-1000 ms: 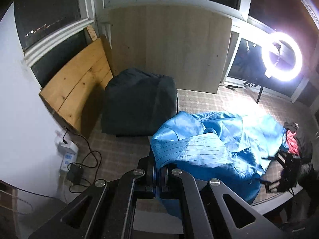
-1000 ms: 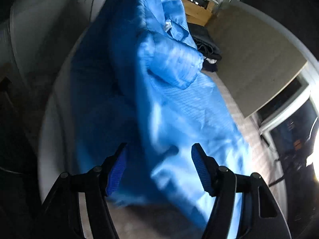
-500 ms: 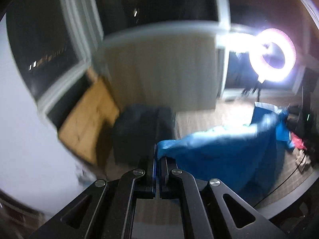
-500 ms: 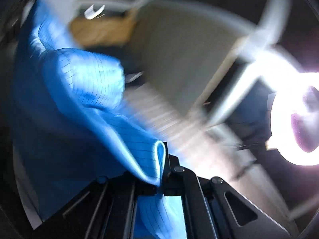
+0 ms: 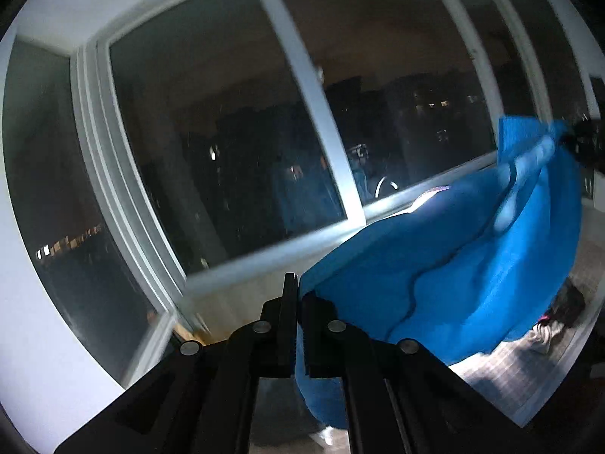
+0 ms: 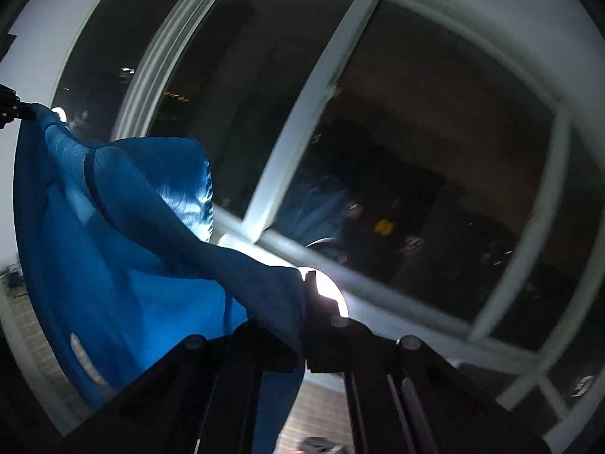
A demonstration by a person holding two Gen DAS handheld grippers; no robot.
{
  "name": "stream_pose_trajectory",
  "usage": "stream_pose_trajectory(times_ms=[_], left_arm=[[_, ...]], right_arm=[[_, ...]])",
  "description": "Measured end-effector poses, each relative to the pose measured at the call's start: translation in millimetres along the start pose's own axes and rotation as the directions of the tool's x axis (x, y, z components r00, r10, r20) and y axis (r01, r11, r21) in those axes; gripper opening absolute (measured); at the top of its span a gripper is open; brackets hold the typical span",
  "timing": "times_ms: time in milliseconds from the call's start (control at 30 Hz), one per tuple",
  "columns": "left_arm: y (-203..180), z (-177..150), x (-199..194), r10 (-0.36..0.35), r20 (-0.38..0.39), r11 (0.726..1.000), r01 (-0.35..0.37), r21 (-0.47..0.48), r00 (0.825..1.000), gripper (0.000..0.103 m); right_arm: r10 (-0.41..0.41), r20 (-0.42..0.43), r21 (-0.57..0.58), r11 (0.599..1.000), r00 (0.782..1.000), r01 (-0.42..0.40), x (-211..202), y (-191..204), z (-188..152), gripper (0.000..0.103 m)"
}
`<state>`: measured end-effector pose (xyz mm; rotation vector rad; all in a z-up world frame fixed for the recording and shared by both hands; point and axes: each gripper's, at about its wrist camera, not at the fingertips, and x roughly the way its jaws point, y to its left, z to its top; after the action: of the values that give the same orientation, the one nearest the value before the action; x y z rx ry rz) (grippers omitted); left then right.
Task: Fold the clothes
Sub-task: 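Lift the coat up with both grippers, shaking it out in the air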
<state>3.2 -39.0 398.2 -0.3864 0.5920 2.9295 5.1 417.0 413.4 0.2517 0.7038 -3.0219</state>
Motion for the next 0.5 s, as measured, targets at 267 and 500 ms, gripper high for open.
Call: stream_pose_trajectory(times_ms=[267,500], left_arm=[[3,-4,-24,-0.014,0.024,0.999,0.013,0.031,1.000,0.003],[10,-19,-10,-0.047,0.005,0.998,0.047,0.046,0.999,0.005]], right_arm=[[-0.113,-0.004,-0.023,0.993,0.994,0.113,-39,11,0,0.001],[-0.099,-0.039,-0.003,0.995,0.994,0.099,-45,18,-31,0.001]])
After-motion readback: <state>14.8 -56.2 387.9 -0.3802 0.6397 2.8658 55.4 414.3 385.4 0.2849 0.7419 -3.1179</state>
